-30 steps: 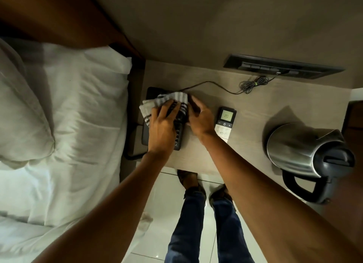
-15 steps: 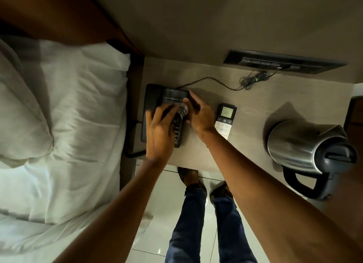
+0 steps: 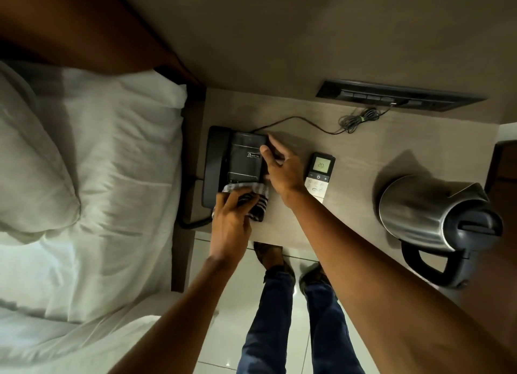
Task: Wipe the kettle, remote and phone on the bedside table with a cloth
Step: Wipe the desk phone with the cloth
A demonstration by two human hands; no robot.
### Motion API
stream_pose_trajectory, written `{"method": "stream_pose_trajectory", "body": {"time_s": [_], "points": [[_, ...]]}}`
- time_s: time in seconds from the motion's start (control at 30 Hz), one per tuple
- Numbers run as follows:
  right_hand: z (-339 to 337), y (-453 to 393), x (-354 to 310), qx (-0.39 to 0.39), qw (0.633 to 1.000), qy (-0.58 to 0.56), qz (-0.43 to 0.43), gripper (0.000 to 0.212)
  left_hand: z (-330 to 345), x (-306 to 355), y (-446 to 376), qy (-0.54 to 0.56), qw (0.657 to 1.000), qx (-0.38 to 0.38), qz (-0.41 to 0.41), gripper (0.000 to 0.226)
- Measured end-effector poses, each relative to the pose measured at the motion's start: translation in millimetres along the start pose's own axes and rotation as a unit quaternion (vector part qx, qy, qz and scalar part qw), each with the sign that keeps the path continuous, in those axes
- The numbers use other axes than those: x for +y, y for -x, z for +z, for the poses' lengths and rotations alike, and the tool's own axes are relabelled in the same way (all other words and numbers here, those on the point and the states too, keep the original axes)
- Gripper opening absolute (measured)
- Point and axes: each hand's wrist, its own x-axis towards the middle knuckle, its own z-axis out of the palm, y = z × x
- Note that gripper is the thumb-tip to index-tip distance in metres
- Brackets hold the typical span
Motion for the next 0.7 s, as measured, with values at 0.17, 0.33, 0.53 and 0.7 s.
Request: {"method": "stream_pose_trajectory", "body": {"time_s": [0.17, 0.33, 0.53, 0.7], "points": [[0, 1, 1, 0.024, 0.998, -0.055, 0.033, 0.044, -40, 26, -60, 0.044, 0.984, 0.170, -0.024, 0.051], [1, 1, 1, 0.021, 0.997, -0.061, 0.041, 0.047, -38, 25, -117, -0.052, 0.996, 0.063, 0.025, 0.050], [-3, -1, -1, 0.007, 1.000, -0.002, 0.003, 0.051, -12, -4, -21, -0.037, 0.999, 0.009, -0.023, 0.062], [0, -1, 2, 0.011, 1.000, -0.009, 0.001, 0.052, -15, -7, -1, 0.000, 0.999, 0.003, -0.053, 0.062]]}}
